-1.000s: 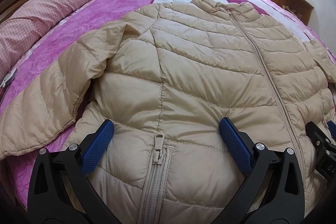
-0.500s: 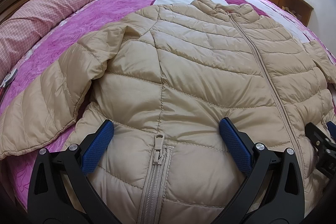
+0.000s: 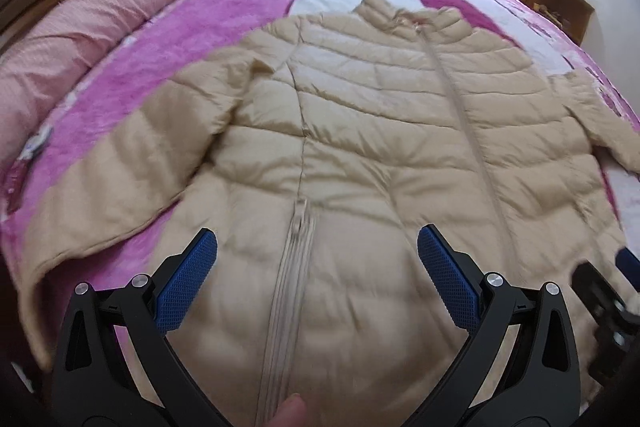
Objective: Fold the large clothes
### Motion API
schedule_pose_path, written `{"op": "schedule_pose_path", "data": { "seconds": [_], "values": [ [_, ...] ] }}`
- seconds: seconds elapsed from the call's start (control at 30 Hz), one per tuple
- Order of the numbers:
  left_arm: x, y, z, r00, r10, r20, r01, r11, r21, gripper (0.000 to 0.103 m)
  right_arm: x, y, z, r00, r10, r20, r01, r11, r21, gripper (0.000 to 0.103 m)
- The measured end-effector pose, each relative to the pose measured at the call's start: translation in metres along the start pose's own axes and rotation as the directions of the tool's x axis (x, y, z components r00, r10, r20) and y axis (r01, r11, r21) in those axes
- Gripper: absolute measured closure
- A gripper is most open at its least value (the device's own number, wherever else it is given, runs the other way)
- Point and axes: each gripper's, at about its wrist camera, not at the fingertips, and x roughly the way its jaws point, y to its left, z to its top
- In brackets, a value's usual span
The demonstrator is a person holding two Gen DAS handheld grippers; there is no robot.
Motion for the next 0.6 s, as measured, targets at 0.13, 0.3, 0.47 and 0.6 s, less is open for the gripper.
{"op": "schedule_pose_path", "data": {
  "seconds": [0.13,0.3,0.47,0.6],
  "values": [
    [-0.032,-0.008,-0.006,0.998,0.061,0.003,-0.061,0.997,0.044,0.003,-0.013,-0.002,-0.002,0.999,0.031,0.011,-0.031,0.999,0.025,0.005],
    [-0.056,-0.017,-0.009,0.991,0.133,0.034,-0.135,0.990,0.048,0.003,-0.016,-0.009,-0.009,1.000,0.020,-0.003,-0.020,0.999,0.030,0.005],
    [-0.060,-0.027,-0.012,0.983,0.181,0.033,-0.183,0.981,0.065,0.003,-0.018,-0.017,-0.017,1.000,0.024,-0.013,-0.023,0.998,0.056,0.005],
    [-0.060,-0.034,-0.016,0.983,0.181,0.025,-0.182,0.981,0.070,0.003,-0.019,-0.019,-0.021,1.000,0.023,-0.018,-0.021,0.998,0.067,0.005]
  ]
}}
